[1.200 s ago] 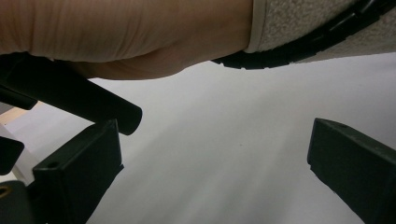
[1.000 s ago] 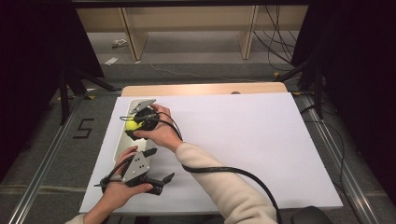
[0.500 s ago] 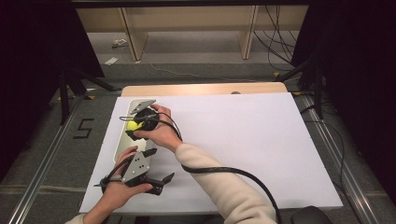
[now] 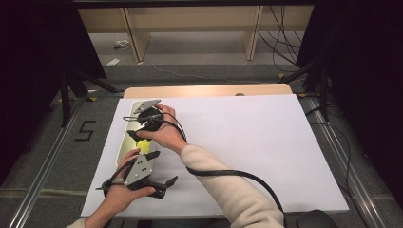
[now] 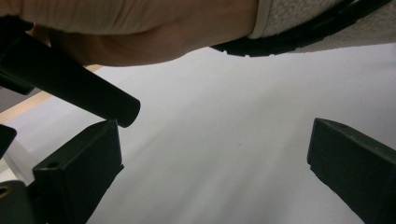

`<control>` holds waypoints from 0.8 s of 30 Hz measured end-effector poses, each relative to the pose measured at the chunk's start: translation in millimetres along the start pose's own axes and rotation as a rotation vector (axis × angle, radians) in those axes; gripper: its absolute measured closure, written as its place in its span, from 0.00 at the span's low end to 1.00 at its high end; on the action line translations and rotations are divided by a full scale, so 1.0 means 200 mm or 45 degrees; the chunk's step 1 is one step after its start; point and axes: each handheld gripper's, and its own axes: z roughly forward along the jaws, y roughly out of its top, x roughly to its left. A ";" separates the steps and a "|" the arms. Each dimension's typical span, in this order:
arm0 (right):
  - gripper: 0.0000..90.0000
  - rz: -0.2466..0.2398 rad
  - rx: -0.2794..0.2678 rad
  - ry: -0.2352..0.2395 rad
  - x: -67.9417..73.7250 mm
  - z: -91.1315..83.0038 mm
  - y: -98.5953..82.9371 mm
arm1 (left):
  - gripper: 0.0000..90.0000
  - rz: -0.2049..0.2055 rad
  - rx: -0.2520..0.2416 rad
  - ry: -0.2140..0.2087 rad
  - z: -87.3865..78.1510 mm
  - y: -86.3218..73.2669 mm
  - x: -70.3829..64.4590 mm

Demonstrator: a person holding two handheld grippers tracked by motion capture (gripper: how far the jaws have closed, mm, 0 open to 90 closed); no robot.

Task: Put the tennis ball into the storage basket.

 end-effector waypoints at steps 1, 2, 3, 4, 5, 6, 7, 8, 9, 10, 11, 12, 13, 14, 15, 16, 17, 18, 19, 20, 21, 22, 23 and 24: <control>0.21 -0.002 0.000 0.004 0.00 -0.01 0.00 | 0.03 0.000 0.000 0.000 0.00 0.00 0.00; 0.22 -0.002 -0.001 0.009 0.00 -0.02 0.00 | 0.03 0.000 0.000 -0.001 0.00 0.00 0.00; 0.22 -0.003 -0.006 0.009 0.00 -0.03 0.00 | 0.03 -0.001 0.000 -0.001 0.00 0.00 0.00; 0.22 -0.002 -0.006 0.010 0.00 -0.04 0.00 | 0.03 0.005 0.000 0.000 0.00 0.00 0.00; 0.22 -0.003 -0.006 0.008 0.00 -0.05 0.00 | 0.03 0.006 0.001 0.002 0.00 0.00 0.00; 0.22 -0.001 -0.012 0.008 0.00 -0.06 0.00 | 0.03 0.006 0.001 0.002 0.00 0.00 0.00; 0.22 0.003 -0.015 0.009 0.00 -0.07 0.00 | 0.03 0.006 0.001 0.002 0.00 0.00 0.00; 0.22 0.001 -0.017 0.008 -0.01 -0.08 0.00 | 0.03 0.006 0.001 0.002 0.00 0.00 0.00; 0.22 0.003 -0.020 0.006 -0.01 -0.09 0.00 | 0.03 0.005 0.002 0.001 0.00 0.00 0.00; 0.22 0.001 -0.022 0.005 -0.01 -0.10 0.00 | 0.03 0.005 0.002 0.001 0.00 0.00 0.00; 0.22 0.002 -0.023 0.002 -0.02 -0.11 0.00 | 0.03 0.005 0.002 0.002 0.00 0.00 0.00; 0.22 0.002 -0.028 0.002 -0.02 -0.12 0.00 | 0.03 0.005 0.002 0.002 0.00 0.00 0.00; 0.22 0.000 -0.030 0.000 -0.02 -0.13 0.00 | 0.03 0.005 0.002 0.002 0.00 0.00 0.00; 0.22 0.001 -0.025 0.002 -0.03 -0.14 0.00 | 0.03 0.006 0.002 0.002 0.00 0.00 0.00; 0.22 -0.002 -0.030 -0.005 -0.03 -0.14 0.00 | 0.03 0.006 0.002 0.002 0.00 0.00 0.00; 0.22 -0.001 -0.033 -0.006 -0.03 -0.15 0.00 | 0.03 0.006 0.003 0.002 0.00 0.00 0.00; 0.22 0.003 -0.030 -0.007 -0.04 -0.16 -0.01 | 0.03 0.006 0.003 0.003 0.00 0.00 0.00; 0.22 0.004 -0.030 -0.007 -0.04 -0.17 -0.01 | 0.03 0.006 0.003 0.003 0.00 0.00 0.00; 0.22 0.005 -0.026 -0.012 -0.04 -0.17 -0.01 | 0.03 0.006 0.003 0.003 0.00 0.00 0.00; 0.22 0.003 -0.029 -0.012 -0.05 -0.18 -0.01 | 0.03 0.006 0.003 0.002 0.00 0.00 0.00; 0.23 0.008 -0.029 -0.016 -0.05 -0.18 -0.01 | 0.03 0.006 0.003 0.003 0.00 0.00 0.00; 0.23 0.007 -0.029 -0.016 -0.05 -0.19 -0.02 | 0.03 0.006 0.003 0.003 0.00 0.00 0.00; 0.23 0.005 -0.032 -0.017 -0.05 -0.19 -0.02 | 0.03 0.000 0.002 0.002 0.00 0.00 0.00; 0.23 0.005 -0.025 -0.014 -0.05 -0.20 -0.02 | 0.03 -0.002 0.000 0.003 0.00 0.00 0.00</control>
